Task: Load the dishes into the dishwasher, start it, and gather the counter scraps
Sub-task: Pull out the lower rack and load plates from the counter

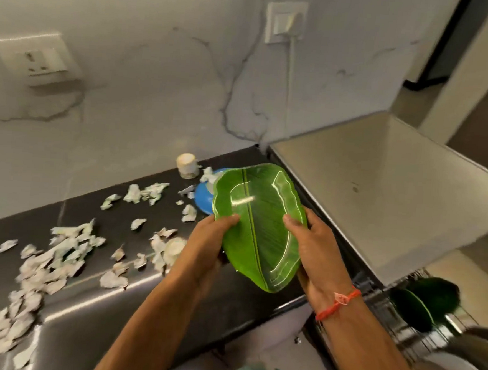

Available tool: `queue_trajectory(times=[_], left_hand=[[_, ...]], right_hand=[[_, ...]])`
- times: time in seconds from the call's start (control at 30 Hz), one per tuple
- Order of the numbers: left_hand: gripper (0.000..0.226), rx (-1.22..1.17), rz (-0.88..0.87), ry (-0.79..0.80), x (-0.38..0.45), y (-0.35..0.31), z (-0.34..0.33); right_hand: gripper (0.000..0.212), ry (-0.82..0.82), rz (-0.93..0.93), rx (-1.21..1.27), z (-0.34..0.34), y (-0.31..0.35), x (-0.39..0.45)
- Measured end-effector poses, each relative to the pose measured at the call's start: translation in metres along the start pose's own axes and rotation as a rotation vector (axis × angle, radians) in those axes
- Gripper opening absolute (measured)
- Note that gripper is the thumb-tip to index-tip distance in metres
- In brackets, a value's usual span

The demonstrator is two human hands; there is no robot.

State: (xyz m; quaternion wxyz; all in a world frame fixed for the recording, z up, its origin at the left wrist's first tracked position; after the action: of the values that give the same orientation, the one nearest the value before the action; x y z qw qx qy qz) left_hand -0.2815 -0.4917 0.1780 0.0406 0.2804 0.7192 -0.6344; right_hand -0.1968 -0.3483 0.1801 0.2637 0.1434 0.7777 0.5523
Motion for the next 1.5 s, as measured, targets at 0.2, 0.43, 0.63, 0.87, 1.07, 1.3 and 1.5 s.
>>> queue_trajectory(times=[0.2, 0.43, 0.63, 0.87, 1.07, 1.3, 1.5], left_hand=[[0.025, 0.096, 0.011, 0.396, 0.005, 0.009, -0.058], [0.023, 0.388, -0.098, 0.708, 0.008, 0.031, -0.105], [0.009, 0.997, -0.561, 0.741, 0.023, 0.013, -0.163], [0.025, 1.357, -1.092, 0.813, -0.016, -0.002, -0.252], [0.02, 1.274, -1.116, 0.963, -0.045, 0.005, -0.319], [0.041, 0.631, -0.647, 0.918, -0.044, 0.047, -0.364], [0.026, 0.664, -0.477, 0.953, -0.051, 0.108, -0.394]], right_hand=[[0.027, -0.366, 0.101, 0.055, 0.047, 0.005, -0.013], [0.059, -0.658, 0.103, 0.132, 0.101, -0.008, -0.05], [0.09, -0.85, 0.256, -0.473, 0.137, 0.021, -0.083], [0.076, -0.842, 0.251, -1.02, 0.189, 0.06, -0.089], [0.026, -0.642, 0.184, -0.911, 0.249, 0.067, -0.091], [0.018, -0.708, 0.28, -0.385, 0.332, 0.06, -0.109], [0.013, -0.713, 0.285, -0.167, 0.383, 0.053, -0.12]])
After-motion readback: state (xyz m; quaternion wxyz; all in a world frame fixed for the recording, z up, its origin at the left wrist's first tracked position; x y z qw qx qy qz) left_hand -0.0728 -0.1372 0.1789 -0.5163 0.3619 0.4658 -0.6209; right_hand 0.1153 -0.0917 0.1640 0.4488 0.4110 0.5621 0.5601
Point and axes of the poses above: each hand's wrist, its own x-axis towards the middle knuckle, its own z-axis out of the back of the hand, y = z × x, the point moved 2 cm from there along x, towards the middle knuckle, and after that the axes turned 1 degree about -z, right-handed, at the moved point
